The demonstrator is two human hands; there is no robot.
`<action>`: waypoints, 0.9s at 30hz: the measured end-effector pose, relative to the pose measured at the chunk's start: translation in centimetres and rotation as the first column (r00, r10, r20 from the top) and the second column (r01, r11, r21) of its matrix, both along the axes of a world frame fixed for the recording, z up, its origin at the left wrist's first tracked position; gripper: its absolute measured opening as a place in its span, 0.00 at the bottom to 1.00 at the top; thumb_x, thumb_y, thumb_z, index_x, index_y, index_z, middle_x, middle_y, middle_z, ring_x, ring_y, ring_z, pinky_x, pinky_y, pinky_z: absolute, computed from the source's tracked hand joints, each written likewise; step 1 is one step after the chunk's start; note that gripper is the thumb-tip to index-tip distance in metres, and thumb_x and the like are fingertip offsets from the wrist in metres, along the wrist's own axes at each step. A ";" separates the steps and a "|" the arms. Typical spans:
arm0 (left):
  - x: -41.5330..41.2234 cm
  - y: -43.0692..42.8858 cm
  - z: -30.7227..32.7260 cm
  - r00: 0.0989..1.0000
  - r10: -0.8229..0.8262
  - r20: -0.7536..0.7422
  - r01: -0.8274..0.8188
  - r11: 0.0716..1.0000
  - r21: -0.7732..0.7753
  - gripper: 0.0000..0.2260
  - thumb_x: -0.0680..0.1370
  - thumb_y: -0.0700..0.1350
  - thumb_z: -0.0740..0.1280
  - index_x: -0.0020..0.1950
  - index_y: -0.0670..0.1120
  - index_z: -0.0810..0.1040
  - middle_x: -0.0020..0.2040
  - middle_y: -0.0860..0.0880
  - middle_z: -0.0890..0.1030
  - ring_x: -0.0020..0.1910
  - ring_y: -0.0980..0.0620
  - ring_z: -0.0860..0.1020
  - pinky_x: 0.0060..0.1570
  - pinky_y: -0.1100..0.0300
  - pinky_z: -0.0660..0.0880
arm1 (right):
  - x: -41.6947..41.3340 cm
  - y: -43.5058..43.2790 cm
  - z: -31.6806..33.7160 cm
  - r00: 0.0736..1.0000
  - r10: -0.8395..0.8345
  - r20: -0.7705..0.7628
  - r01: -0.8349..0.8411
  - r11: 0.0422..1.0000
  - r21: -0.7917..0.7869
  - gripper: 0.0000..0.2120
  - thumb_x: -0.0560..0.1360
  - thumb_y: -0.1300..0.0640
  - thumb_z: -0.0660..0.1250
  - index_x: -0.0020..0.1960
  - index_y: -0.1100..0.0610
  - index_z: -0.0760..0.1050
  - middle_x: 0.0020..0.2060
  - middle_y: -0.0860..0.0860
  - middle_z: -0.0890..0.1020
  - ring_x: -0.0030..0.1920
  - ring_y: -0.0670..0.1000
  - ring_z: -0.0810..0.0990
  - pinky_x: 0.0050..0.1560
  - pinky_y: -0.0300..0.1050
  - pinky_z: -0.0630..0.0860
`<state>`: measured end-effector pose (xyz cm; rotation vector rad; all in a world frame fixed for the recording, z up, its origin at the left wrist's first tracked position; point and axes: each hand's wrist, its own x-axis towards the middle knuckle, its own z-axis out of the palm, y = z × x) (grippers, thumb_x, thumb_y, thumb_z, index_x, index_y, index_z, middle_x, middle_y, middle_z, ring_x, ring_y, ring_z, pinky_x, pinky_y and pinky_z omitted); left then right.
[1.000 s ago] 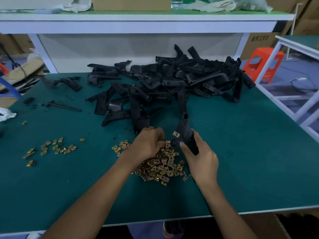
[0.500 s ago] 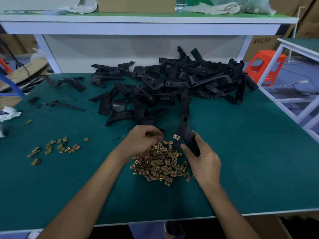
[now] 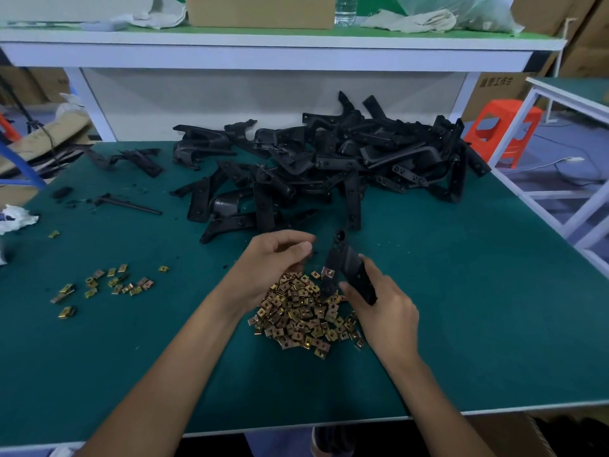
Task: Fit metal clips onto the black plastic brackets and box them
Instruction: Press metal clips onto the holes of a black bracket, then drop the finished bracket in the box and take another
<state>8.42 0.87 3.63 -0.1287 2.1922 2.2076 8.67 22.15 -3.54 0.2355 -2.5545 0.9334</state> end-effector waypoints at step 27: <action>0.0 2.1 2.5 0.995 -0.104 -0.004 0.101 0.979 -0.178 0.13 0.77 0.41 0.73 0.60 0.50 0.79 0.39 0.47 0.86 0.43 0.47 0.85 0.52 0.52 0.81 | 0.4 -0.2 0.2 0.998 0.063 -0.002 -0.063 0.997 0.048 0.28 0.77 0.41 0.70 0.74 0.48 0.73 0.41 0.47 0.81 0.35 0.52 0.81 0.31 0.51 0.79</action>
